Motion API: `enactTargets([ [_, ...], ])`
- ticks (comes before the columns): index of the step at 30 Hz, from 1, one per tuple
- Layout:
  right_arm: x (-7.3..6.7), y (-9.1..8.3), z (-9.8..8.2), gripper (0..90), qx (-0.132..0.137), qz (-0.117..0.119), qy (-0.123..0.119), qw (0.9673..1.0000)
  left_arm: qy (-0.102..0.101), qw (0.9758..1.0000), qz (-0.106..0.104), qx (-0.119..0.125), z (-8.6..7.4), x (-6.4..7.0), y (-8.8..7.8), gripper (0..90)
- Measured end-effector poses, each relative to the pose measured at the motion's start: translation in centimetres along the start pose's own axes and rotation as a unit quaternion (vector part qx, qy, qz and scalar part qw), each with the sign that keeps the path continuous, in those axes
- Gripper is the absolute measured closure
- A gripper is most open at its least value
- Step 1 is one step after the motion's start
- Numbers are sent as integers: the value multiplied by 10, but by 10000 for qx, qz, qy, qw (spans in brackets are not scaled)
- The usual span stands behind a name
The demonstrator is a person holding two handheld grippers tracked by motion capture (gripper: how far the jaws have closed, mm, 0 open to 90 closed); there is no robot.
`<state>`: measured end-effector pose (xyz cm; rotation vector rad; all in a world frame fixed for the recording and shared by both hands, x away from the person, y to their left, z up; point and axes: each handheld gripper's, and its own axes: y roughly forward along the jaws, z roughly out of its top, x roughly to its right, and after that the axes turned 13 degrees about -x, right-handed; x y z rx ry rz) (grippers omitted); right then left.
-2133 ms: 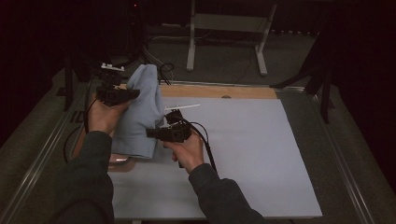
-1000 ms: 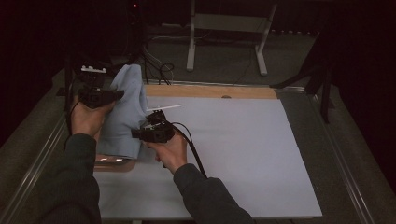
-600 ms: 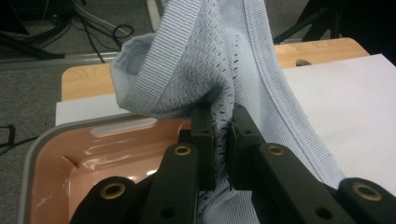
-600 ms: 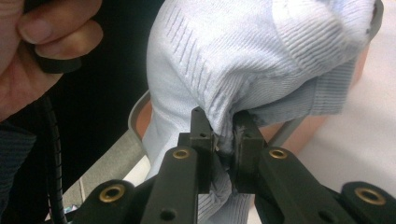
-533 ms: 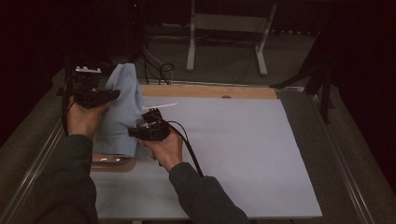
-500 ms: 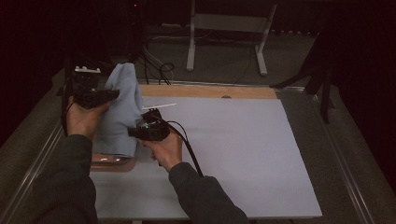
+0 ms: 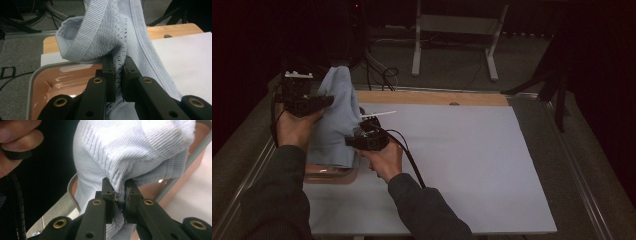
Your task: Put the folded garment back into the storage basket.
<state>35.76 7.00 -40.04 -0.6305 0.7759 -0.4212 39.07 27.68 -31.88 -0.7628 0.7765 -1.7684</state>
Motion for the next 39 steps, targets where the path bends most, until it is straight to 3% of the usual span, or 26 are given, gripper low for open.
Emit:
enactTargets([
  [12, -5, 14, 4, 821, 22, 3, 40, 10000, -63, 9999, 91, 47, -3, -6, -3, 836],
  [39, 3, 43, 2, 819, -161, -127, 153, 9997, -194, 9997, 147, -11, -14, -20, 7, 834],
])
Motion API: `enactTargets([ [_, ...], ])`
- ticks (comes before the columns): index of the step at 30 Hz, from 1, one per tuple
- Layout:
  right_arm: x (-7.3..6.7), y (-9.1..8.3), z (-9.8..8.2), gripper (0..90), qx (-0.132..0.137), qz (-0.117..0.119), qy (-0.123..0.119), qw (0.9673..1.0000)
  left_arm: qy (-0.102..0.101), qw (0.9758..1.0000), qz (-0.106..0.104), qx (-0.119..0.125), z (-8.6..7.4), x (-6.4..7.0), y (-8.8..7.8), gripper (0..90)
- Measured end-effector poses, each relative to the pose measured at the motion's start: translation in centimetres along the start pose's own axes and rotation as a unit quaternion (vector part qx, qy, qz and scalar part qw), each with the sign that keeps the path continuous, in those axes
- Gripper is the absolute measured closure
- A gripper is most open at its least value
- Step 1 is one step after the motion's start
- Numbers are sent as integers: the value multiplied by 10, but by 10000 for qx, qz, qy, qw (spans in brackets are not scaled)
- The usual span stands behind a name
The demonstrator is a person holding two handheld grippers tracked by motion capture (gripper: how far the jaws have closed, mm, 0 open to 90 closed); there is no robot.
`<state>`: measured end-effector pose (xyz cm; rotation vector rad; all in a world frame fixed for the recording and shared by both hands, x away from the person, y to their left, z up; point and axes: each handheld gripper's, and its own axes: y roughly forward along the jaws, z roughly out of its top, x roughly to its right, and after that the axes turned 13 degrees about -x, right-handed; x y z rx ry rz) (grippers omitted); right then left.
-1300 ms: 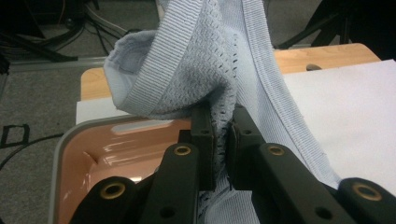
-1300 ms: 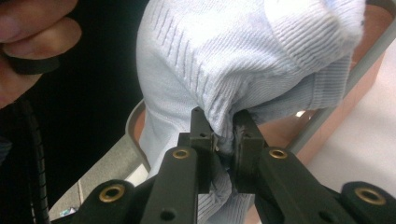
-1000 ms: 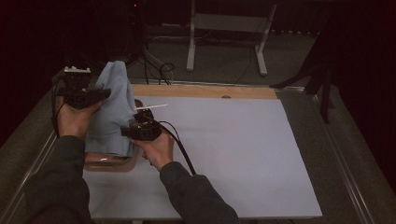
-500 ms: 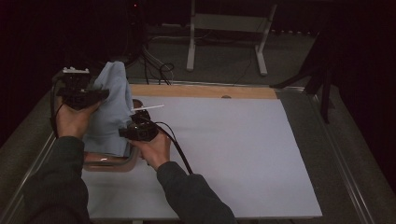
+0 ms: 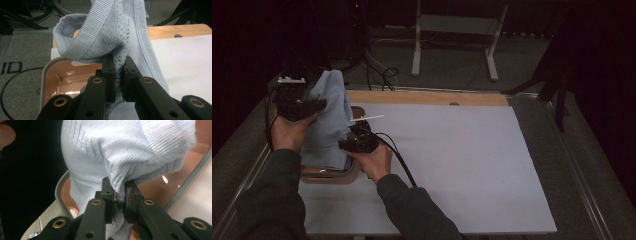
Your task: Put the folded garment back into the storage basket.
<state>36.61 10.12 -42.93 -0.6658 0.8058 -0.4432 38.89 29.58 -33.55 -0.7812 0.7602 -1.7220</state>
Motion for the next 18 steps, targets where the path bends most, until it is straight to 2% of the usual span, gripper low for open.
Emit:
enactTargets([
  [7, -2, 10, -3, 818, -123, 13, 41, 9999, -87, 9999, 26, -143, -6, -6, 10, 830],
  [18, 2, 23, -6, 817, -306, -21, 153, 9994, -203, 9991, 80, -363, -13, -13, 24, 827],
])
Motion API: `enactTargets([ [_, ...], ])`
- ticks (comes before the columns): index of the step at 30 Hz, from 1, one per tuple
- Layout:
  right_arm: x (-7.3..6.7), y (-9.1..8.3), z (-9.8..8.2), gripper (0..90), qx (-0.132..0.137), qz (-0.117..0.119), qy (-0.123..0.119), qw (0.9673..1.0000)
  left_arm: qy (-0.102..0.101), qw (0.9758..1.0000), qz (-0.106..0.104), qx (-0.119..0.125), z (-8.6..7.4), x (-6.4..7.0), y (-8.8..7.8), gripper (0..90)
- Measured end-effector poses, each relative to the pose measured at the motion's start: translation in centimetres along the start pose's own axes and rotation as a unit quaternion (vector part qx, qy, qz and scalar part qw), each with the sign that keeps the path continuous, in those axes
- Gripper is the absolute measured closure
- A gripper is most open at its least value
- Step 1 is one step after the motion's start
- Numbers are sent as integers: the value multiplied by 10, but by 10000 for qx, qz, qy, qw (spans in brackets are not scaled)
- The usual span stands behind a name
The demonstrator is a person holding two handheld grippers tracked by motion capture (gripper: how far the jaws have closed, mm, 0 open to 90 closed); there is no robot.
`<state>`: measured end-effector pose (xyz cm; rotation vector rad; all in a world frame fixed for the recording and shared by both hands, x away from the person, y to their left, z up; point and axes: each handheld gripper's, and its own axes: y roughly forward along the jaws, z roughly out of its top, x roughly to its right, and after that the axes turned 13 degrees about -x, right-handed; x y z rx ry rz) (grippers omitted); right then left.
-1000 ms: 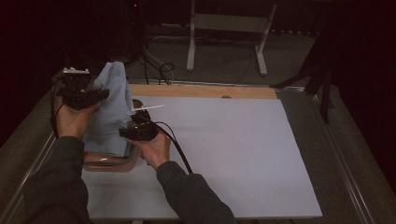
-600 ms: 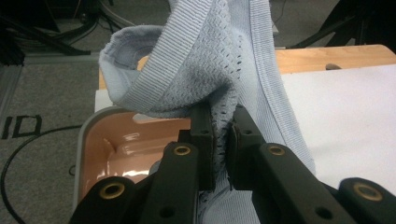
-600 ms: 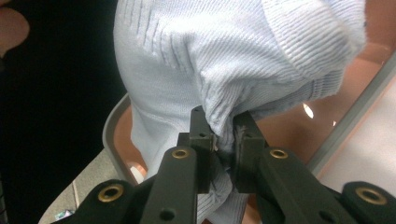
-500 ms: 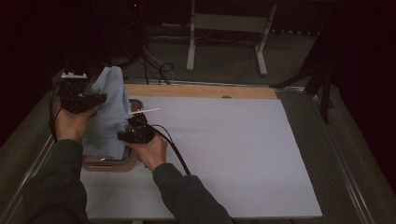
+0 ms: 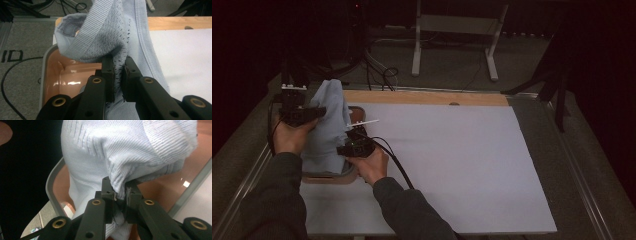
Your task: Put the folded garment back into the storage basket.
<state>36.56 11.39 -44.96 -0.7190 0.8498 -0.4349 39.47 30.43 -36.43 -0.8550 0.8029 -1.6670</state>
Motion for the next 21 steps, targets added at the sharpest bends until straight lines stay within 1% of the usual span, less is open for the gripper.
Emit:
enactTargets([
  [1, 0, 3, 0, 817, -35, 17, 44, 10000, -7, 10000, 14, -22, 0, 0, 1, 827],
  [3, 0, 4, -1, 817, -56, 11, 57, 10000, -1, 10000, 33, -39, -1, 0, 2, 827],
  [5, 1, 7, -1, 817, -94, 3, 70, 9999, -44, 10000, 54, -70, -2, -1, 5, 825],
  [6, 2, 8, -1, 817, -106, 5, 89, 9999, -25, 9999, 59, -108, -2, -1, 6, 824],
  [7, 2, 8, -2, 817, -126, 15, 113, 9999, -61, 9999, 60, -103, -3, -1, 8, 824],
  [14, 3, 13, -4, 817, -186, 71, 131, 9997, -111, 9998, 74, -160, -5, -2, 14, 822],
  [17, 3, 14, -5, 817, -216, 94, 147, 9996, -97, 9997, 100, -195, -5, -2, 16, 821],
  [19, 3, 14, -5, 817, -220, 102, 144, 9996, -149, 9996, 117, -208, -6, -2, 18, 819],
  [21, 2, 15, -5, 817, -248, 119, 137, 9995, -160, 9995, 132, -229, -7, -2, 20, 818],
])
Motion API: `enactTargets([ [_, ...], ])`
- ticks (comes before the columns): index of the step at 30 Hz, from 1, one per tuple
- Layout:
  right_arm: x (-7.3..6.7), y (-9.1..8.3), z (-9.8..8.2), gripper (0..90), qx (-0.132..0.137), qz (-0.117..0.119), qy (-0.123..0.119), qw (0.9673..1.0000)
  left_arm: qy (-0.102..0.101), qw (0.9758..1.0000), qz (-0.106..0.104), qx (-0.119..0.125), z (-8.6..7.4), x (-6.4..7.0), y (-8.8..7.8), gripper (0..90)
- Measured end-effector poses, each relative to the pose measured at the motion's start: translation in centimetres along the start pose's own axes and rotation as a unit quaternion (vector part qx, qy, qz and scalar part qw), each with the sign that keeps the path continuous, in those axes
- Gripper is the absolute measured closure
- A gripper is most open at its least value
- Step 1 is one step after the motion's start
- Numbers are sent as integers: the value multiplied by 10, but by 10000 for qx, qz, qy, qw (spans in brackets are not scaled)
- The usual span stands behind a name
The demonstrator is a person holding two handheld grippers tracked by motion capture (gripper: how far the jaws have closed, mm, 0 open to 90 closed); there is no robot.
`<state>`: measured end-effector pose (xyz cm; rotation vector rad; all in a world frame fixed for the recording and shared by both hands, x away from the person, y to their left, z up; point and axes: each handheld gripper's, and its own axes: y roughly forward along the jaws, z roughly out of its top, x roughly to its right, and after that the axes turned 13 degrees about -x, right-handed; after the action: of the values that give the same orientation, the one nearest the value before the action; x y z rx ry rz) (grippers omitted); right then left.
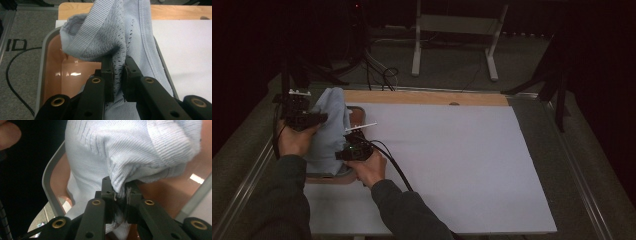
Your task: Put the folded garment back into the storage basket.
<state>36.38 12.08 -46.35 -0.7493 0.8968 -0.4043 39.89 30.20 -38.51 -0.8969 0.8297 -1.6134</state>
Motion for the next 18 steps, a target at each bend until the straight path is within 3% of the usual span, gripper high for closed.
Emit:
enactTargets([
  [10, 0, 5, -1, 817, -67, 88, 20, 9999, -178, 9998, -14, -19, -4, -4, 6, 783],
  [16, 0, 6, 1, 818, -74, 90, 30, 9999, -259, 9995, -159, 80, -6, -5, 5, 444],
  [18, 1, 6, 1, 818, -69, 96, 42, 9999, -248, 9995, -173, 64, -6, -4, 6, 410],
])
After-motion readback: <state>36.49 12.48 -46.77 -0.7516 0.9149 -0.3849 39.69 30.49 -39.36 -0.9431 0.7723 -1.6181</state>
